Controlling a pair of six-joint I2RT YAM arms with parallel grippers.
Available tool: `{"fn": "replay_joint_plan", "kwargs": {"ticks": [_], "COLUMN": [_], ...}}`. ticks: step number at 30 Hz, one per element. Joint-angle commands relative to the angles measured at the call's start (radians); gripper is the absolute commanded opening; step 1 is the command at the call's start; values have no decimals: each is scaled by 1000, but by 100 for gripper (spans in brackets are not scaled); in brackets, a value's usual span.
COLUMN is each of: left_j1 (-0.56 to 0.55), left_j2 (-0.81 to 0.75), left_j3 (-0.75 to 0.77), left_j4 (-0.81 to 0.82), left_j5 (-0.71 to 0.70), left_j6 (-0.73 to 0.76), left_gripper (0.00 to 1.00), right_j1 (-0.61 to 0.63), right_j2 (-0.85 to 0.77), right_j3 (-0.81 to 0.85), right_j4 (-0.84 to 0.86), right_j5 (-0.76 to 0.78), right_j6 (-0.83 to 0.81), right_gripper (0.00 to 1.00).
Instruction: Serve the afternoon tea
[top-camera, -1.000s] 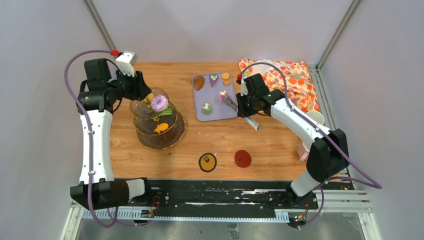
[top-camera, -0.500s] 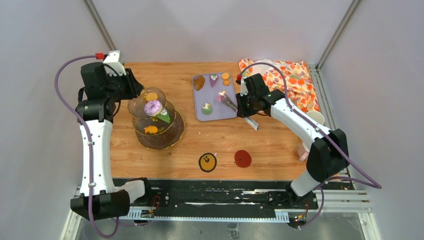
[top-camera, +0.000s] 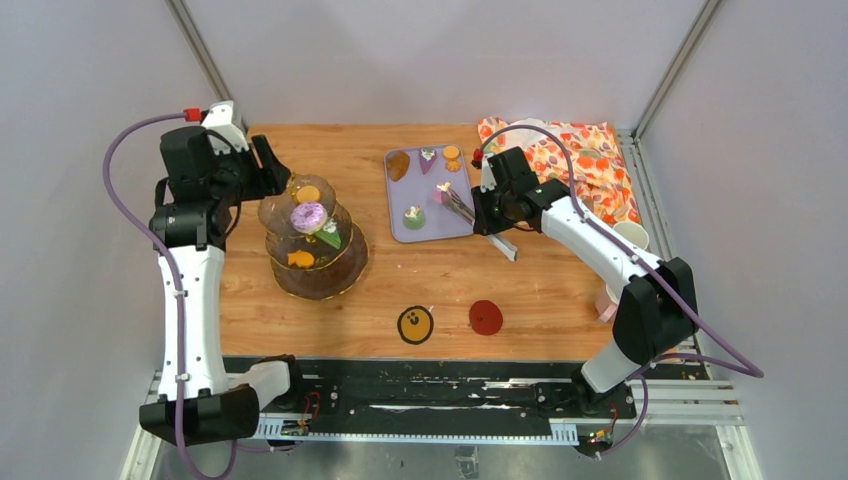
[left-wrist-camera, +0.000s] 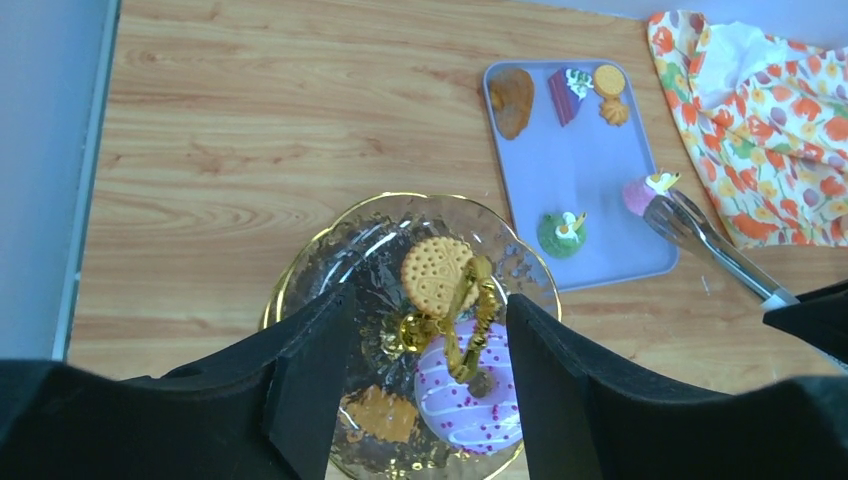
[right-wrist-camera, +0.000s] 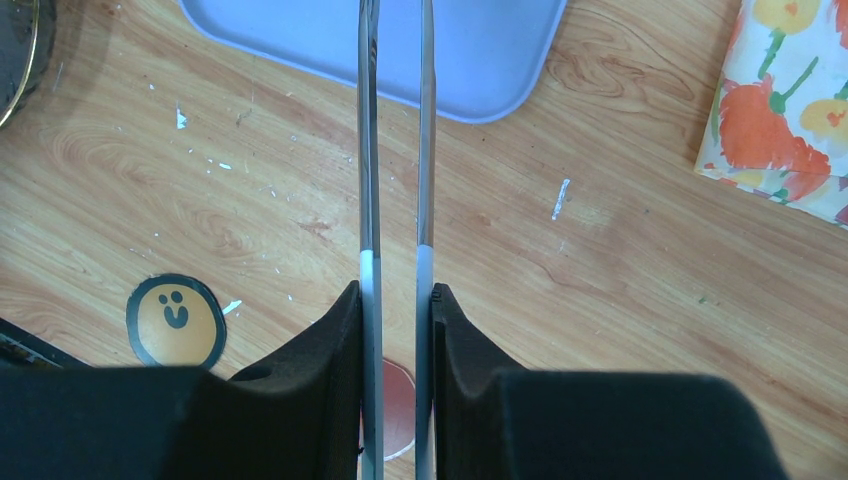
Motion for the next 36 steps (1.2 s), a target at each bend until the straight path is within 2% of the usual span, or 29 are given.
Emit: {"fn": "replay_joint_plan", "kwargs": {"ticks": [1, 5, 8, 15, 19, 24, 30, 36], "left_j1": [-78, -187, -227, -275, -325, -402, -497, -527], "left_j2": [-2, 21, 32, 42, 64, 107, 145, 156], "left_j3": [26, 16, 17, 35, 61, 108, 155, 198], "left_j4": [-23, -23, -22, -17, -17, -20, -18, -22], "left_j5": [-90, -223, -300, -409, -546, -727, -1000, -1187], "left_j6": [9, 0, -13, -69, -124, -216, -407, -588], "left_gripper": [62, 59, 53, 23, 1, 0, 0, 0], "right_j1": [-10, -10, -11, -11, -11, -12, -11, -11], "right_j2": [-40, -41, -50, -60, -59, -64, -69, -71], "right_j3": [15, 12, 4, -6, -5, -11, -18, -18], "right_j4": [10, 13, 13, 13, 13, 13, 13, 13], "right_j5": [-9, -8, -4, 3, 2, 6, 16, 15], "right_j6": [2, 5, 6, 4, 4, 2, 4, 3], "right_gripper": [1, 1, 1, 1, 1, 0, 0, 1]}}
